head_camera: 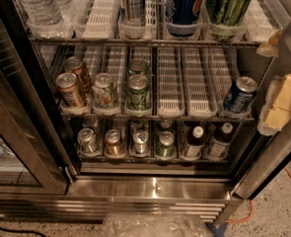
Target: Pick redbull can from top shelf of fridge
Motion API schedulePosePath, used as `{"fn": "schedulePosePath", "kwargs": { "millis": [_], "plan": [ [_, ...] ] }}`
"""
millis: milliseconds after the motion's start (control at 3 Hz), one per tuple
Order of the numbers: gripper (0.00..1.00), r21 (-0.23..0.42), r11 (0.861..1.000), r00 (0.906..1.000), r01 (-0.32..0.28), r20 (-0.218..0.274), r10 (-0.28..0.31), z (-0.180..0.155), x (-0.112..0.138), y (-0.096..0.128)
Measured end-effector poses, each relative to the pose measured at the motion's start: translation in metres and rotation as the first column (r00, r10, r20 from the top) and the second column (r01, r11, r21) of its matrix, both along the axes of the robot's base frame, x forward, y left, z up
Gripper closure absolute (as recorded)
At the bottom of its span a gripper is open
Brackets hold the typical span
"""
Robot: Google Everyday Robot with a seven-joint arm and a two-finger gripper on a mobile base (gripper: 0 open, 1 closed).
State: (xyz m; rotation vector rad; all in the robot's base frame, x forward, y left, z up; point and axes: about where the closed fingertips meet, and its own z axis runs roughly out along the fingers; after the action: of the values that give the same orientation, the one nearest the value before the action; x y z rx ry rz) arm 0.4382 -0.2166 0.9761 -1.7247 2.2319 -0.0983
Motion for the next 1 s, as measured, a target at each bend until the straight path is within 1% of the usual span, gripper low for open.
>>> {"fn": "schedulePosePath", "kwargs": {
  "millis": [333, 667, 1000],
  "plan": [
    [0.00, 0.000, 1.000, 1.0000, 0.000, 0.000, 0.000, 0.000, 0.000, 0.000],
    [0.00, 0.095, 0.995, 0.9999, -0.006, -0.014, 0.008, -0.001, -0.002, 0.010],
    [0.00, 0.282, 0.959, 0.9996, 0.027, -0.015, -0.024, -0.001, -0.008, 0.017]
  ]
}}
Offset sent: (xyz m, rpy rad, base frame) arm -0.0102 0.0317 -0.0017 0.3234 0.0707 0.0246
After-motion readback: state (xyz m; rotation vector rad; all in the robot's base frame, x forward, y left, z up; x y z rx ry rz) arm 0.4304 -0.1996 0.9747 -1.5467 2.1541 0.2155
